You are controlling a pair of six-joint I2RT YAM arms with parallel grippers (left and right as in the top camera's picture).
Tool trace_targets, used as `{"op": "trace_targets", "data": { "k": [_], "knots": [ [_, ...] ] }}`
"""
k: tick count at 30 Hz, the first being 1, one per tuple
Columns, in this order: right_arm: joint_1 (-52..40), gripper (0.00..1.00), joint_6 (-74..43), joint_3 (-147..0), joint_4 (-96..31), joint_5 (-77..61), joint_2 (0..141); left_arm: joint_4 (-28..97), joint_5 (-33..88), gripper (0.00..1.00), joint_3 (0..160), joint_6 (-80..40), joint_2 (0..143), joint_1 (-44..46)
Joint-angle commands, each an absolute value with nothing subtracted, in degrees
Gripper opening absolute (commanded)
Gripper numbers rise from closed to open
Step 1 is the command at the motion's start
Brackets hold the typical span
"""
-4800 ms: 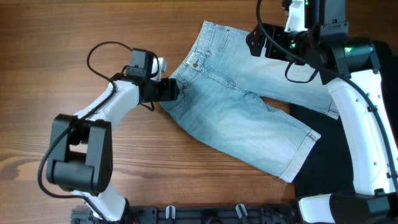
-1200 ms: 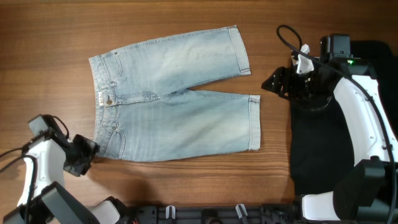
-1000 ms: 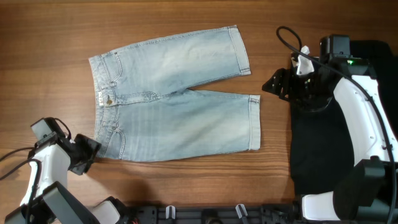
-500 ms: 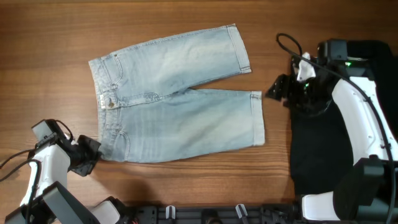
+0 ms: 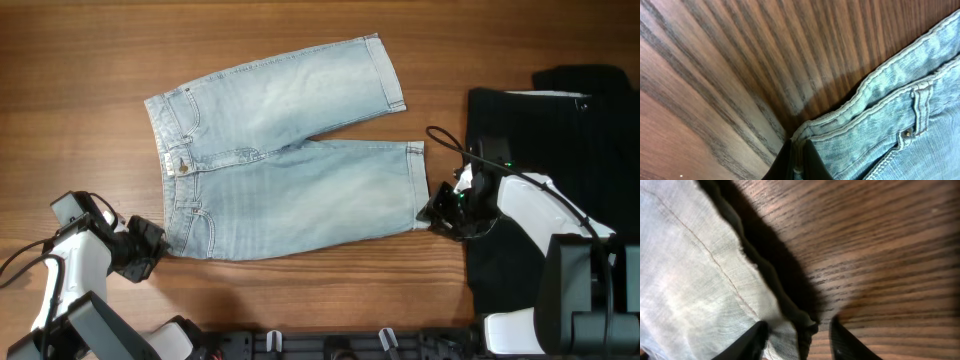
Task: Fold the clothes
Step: 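Grasp the right leg hem of the shorts with the right gripper, then lift the hem and fold the legs over toward the waistband with the right gripper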
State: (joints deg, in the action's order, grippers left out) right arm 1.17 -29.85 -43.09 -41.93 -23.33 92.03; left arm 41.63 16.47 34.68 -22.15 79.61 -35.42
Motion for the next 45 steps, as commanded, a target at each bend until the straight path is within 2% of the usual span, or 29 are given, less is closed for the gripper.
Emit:
{"op": "trace_targets", "data": {
  "k": [1,3,4,5,6,7,8,9,11,13,15,17,21,24,34,39,45],
  "knots": [
    [0.97,0.18,-28.45,-42.35,-43.68,-22.92,92.53,41.63,19.09,0.04,35.73,-19.86,79.81,-35.48],
    [0.97,0.18,-28.47,-42.35,-44.05,-22.92,92.53,41.60,19.09,0.04,35.79,-19.86,79.81,-35.48],
    [0.97,0.24,-28.47,-42.35,-44.07,-22.94,92.51,41.67,19.11,0.04,36.07,-19.73,79.81,-35.48],
    [0.97,0.41,-28.45,-42.35,-44.73,-23.18,92.51,41.87,19.09,0.04,36.45,-19.73,79.81,-35.48],
    [0.97,0.54,-28.56,-42.35,-46.37,-23.42,92.51,42.09,19.09,0.04,36.86,-19.70,79.81,-35.48],
    [0.97,0.60,-28.51,-42.35,-48.03,-23.35,92.51,42.11,19.09,0.04,37.04,-19.73,79.81,-35.48],
    [0.97,0.60,-28.49,-42.35,-48.51,-23.14,92.51,42.09,19.09,0.04,37.10,-19.70,79.81,-35.48],
    [0.97,0.58,-28.53,-42.35,-47.94,-23.14,92.51,42.06,19.07,0.04,37.10,-19.70,79.81,-35.48],
    [0.97,0.40,-28.53,-42.33,-46.00,-23.14,92.53,42.06,19.07,0.04,37.10,-19.70,79.81,-35.48],
    [0.97,0.36,-28.69,-41.87,-43.46,-23.53,92.53,42.06,19.07,0.04,37.10,-19.70,79.81,-35.48],
    [0.97,0.15,-28.58,-41.76,-42.89,-25.32,92.51,42.09,19.07,0.04,37.10,-19.70,79.81,-35.48],
    [0.97,0.04,-28.47,-41.95,-43.33,-26.00,92.36,42.09,19.09,0.04,37.21,-19.70,79.81,-35.48],
    [0.97,0.04,-26.24,-48.47,-51.57,-26.98,90.37,47.77,19.53,0.04,41.65,-16.82,78.61,-35.48],
    [0.97,0.04,-23.51,-59.68,-60.90,-25.69,86.37,56.73,19.38,0.04,48.49,-15.18,74.72,-35.48],
    [0.97,0.04,-22.09,-83.55,-71.44,-24.84,82.11,66.78,8.91,0.04,55.22,-17.17,58.92,-35.53],
    [0.93,0.04,-22.74,-88.05,-63.88,-25.17,82.39,68.60,3.77,0.04,62.39,-16.93,55.81,-35.53],
    [0.80,0.04,-24.43,-88.03,-52.31,-25.93,88.86,58.50,8.51,0.04,62.37,-14.96,59.59,-35.48]
  ]
}}
